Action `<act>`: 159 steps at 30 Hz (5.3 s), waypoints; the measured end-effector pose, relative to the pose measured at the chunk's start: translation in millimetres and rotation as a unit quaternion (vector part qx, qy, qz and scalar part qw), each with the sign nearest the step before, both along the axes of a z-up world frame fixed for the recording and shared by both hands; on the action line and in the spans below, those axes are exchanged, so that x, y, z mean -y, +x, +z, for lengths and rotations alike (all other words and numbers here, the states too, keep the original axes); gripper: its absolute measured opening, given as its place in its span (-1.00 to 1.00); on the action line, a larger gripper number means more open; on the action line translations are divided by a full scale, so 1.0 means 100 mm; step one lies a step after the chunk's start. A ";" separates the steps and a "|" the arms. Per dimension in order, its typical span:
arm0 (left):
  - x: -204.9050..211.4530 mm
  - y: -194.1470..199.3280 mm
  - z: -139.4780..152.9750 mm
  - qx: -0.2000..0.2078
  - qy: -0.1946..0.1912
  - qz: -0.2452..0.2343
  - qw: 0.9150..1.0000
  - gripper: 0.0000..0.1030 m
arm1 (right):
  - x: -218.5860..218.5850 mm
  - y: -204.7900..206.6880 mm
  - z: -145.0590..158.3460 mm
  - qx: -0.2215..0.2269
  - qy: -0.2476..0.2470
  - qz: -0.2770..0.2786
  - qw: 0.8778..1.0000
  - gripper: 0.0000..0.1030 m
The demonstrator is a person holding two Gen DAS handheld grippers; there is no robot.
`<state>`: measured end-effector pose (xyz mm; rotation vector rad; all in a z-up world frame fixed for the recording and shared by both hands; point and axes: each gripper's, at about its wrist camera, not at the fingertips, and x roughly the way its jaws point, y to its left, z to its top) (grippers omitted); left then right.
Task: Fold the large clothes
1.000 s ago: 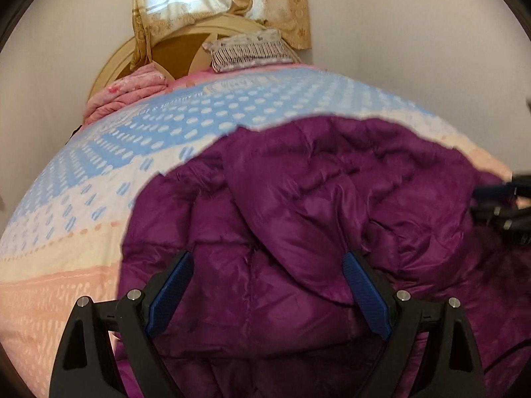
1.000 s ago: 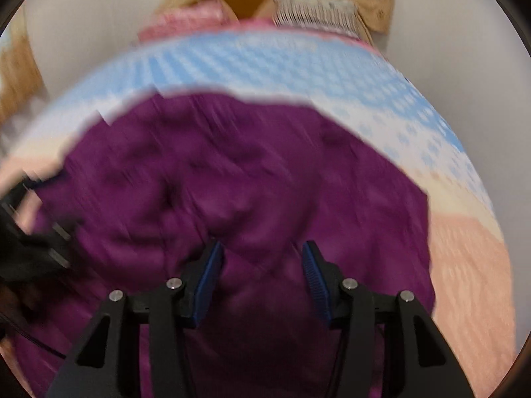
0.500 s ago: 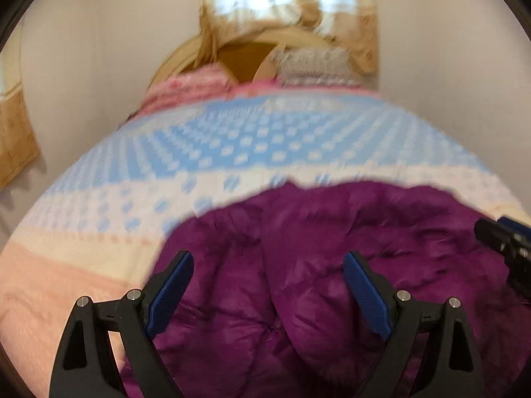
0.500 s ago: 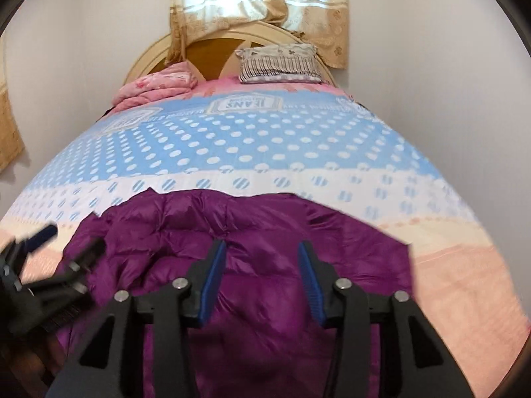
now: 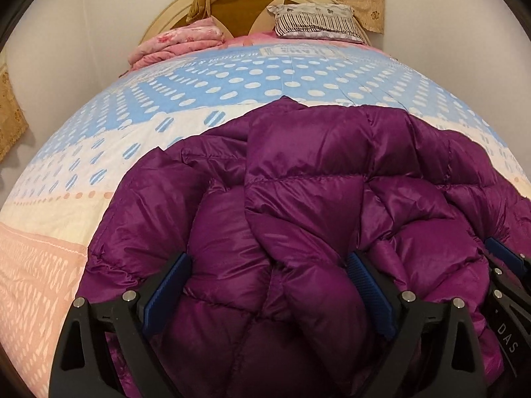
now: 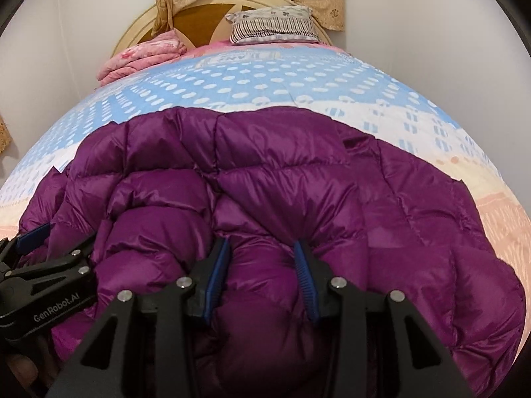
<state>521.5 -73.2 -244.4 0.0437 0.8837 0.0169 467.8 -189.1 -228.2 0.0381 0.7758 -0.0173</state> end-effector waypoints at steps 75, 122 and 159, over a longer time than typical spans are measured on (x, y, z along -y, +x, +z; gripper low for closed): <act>0.08 0.98 -0.03 -0.049 0.002 0.068 0.996 0.98 | -0.02 0.96 0.01 -0.038 -0.038 -0.039 0.998 0.26; -1.03 -3.60 0.06 0.011 -0.065 -0.023 0.998 0.65 | 0.83 -3.37 -0.33 -0.112 0.092 -0.028 0.989 0.06; -1.56 -2.93 1.36 0.187 -0.079 -0.077 0.976 -0.93 | 0.68 -3.11 1.43 0.179 0.163 0.040 0.970 -0.88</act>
